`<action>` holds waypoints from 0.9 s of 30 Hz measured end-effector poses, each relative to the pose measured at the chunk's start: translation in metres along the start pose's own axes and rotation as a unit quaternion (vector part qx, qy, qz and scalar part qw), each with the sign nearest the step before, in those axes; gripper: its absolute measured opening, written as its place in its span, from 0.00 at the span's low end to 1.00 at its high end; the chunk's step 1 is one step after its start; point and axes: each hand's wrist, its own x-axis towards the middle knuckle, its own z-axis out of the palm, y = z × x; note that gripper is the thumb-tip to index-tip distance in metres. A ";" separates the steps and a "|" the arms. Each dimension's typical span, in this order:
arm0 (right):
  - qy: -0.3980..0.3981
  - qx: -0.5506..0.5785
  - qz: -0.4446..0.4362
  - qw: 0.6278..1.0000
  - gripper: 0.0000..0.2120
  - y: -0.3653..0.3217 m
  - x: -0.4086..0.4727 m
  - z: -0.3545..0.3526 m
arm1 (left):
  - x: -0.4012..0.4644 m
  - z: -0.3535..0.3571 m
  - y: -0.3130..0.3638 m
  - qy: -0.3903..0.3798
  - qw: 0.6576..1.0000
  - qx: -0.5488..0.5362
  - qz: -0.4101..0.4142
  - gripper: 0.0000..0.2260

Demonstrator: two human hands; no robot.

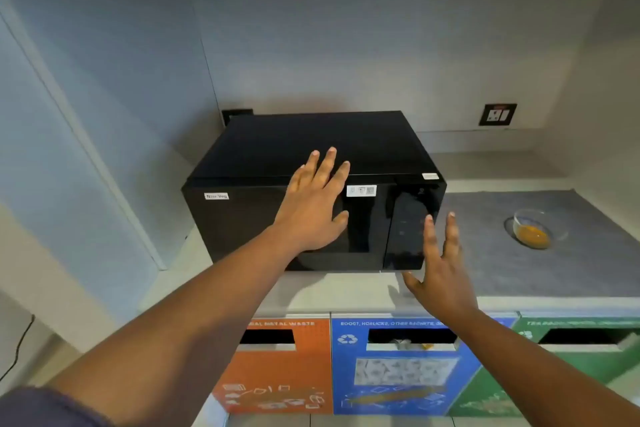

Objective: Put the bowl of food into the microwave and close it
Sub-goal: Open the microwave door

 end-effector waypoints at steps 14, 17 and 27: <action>0.000 0.199 0.141 0.970 0.70 0.029 0.028 0.075 | 0.009 0.046 0.009 0.037 0.997 0.068 -0.007 0.37; 0.017 0.210 0.156 0.965 0.70 0.035 0.029 0.087 | 0.010 0.051 0.013 0.066 0.996 0.055 -0.023 0.34; 0.072 0.223 0.182 0.955 0.67 0.036 0.031 0.115 | 0.015 0.052 0.011 0.114 0.993 0.000 -0.042 0.24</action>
